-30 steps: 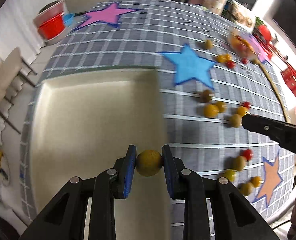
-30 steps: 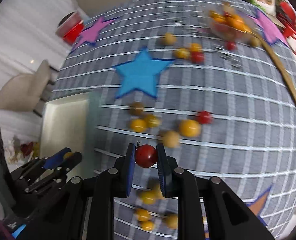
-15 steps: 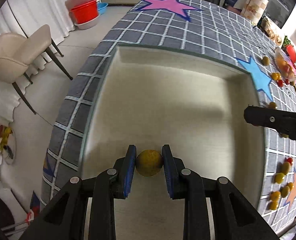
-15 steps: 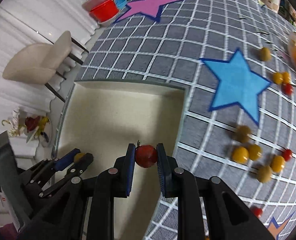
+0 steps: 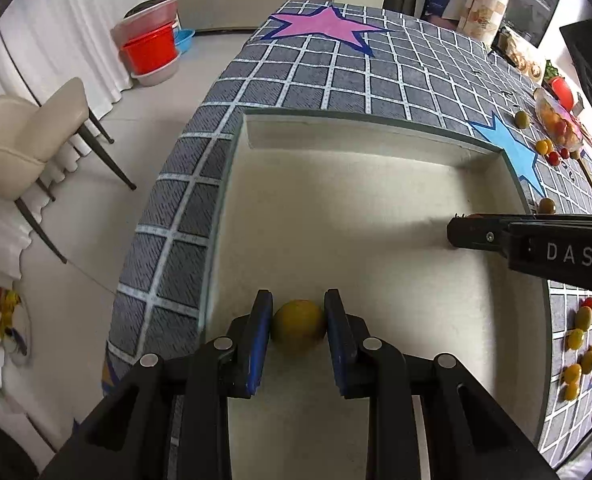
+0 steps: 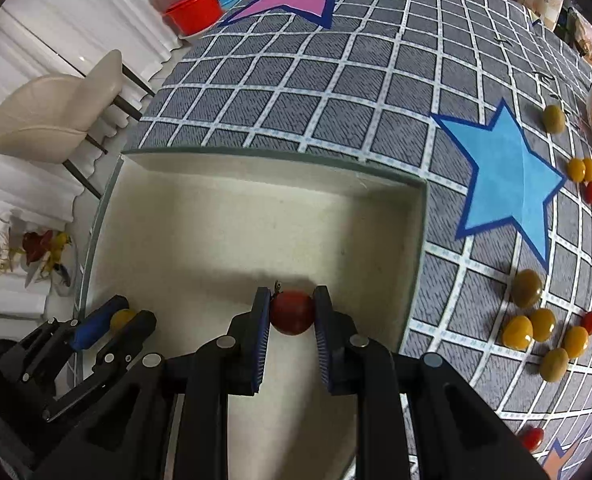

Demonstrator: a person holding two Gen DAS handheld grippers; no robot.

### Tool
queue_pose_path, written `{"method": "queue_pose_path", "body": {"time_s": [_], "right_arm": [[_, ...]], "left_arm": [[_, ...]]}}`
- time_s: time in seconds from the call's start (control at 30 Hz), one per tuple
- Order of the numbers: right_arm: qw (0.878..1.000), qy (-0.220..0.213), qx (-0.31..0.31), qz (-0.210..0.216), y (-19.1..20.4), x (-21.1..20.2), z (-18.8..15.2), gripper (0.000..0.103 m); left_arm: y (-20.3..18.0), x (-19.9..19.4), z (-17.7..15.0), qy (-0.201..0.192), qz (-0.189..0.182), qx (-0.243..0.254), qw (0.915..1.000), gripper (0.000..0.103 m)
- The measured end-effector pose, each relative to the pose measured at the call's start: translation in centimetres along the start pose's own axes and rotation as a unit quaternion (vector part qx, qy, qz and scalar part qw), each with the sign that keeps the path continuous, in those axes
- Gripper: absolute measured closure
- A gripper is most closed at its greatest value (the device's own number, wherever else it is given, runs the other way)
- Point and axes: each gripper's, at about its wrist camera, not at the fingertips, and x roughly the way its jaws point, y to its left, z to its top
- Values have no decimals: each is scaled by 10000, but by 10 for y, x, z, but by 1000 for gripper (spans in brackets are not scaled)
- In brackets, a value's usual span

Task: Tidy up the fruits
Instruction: 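Carry both tomatoes over the white tray and open both tools to drop them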

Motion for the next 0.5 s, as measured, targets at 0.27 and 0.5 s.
{"method": "queue_pose_path", "body": {"time_s": [0.27,0.5], "right_arm": [[9998,-123,-68,-101,18,10,17,79],[9998,-42,-163,47,20,10,21,65]], "left_arm": [[3,4,12,-121,149,395,9990,75],[-3,4,12,34,-72,220,9997,38]]}}
